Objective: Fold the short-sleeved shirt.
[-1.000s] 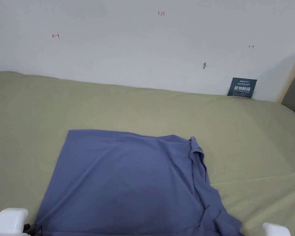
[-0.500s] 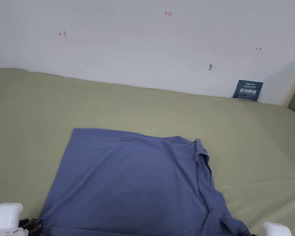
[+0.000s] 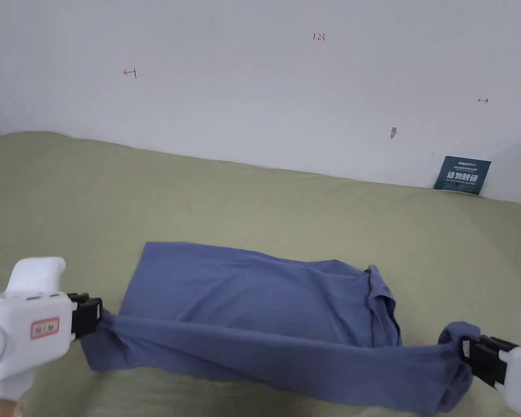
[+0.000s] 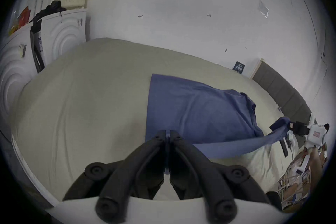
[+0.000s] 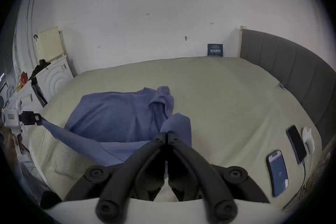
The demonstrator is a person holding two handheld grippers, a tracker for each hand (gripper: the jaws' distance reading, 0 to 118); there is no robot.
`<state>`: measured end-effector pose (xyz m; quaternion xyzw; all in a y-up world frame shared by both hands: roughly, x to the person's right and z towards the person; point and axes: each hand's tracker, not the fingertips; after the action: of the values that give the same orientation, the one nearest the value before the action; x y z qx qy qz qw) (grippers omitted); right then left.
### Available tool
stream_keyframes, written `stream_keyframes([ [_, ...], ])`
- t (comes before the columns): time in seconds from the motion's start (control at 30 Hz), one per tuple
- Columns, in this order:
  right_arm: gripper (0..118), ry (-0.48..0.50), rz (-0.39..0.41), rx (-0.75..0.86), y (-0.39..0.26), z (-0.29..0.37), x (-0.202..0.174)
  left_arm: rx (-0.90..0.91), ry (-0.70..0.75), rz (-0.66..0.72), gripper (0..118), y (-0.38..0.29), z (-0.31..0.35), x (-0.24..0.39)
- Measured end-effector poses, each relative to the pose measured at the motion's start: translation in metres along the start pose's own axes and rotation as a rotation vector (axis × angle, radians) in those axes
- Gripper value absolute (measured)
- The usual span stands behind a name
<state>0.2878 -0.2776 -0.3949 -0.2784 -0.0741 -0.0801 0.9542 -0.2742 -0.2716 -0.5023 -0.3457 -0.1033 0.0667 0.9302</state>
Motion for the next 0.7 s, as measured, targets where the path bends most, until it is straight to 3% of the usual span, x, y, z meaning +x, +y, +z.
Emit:
stream_keyframes([
  [0.1, 1, 0.023, -0.016, -0.056, 0.017, -0.042, 0.001, -0.098, 0.03, -0.006, 4, 0.018, -0.04, -0.007],
  [0.23, 1, -0.019, 0.004, -0.168, 0.016, -0.093, -0.008, -0.156, 0.073, -0.015, 4, 0.018, -0.083, -0.007],
  [0.37, 1, -0.039, -0.042, -0.173, 0.009, -0.121, -0.011, -0.203, 0.077, 0.001, 4, 0.015, -0.111, -0.01],
  [0.53, 4, -0.068, -0.015, -0.193, 0.009, -0.134, -0.009, -0.238, 0.056, 0.003, 6, 0.02, -0.119, -0.005],
  [0.57, 15, -0.08, -0.017, -0.193, 0.011, -0.131, -0.01, -0.249, 0.052, -0.001, 16, 0.022, -0.116, -0.003],
  [0.6, 38, -0.086, -0.02, -0.188, 0.015, -0.126, -0.009, -0.253, 0.068, -0.01, 41, 0.024, -0.111, 0.001],
  [0.63, 78, -0.069, -0.049, -0.166, 0.018, -0.117, -0.008, -0.249, 0.084, -0.008, 80, 0.026, -0.102, 0.003],
  [0.67, 98, -0.024, -0.07, -0.144, 0.022, -0.104, -0.006, -0.244, 0.069, -0.001, 94, 0.026, -0.092, 0.003],
  [0.7, 103, 0.009, -0.063, -0.1, 0.023, -0.089, -0.007, -0.216, 0.005, 0.017, 95, 0.027, -0.076, 0.003],
])
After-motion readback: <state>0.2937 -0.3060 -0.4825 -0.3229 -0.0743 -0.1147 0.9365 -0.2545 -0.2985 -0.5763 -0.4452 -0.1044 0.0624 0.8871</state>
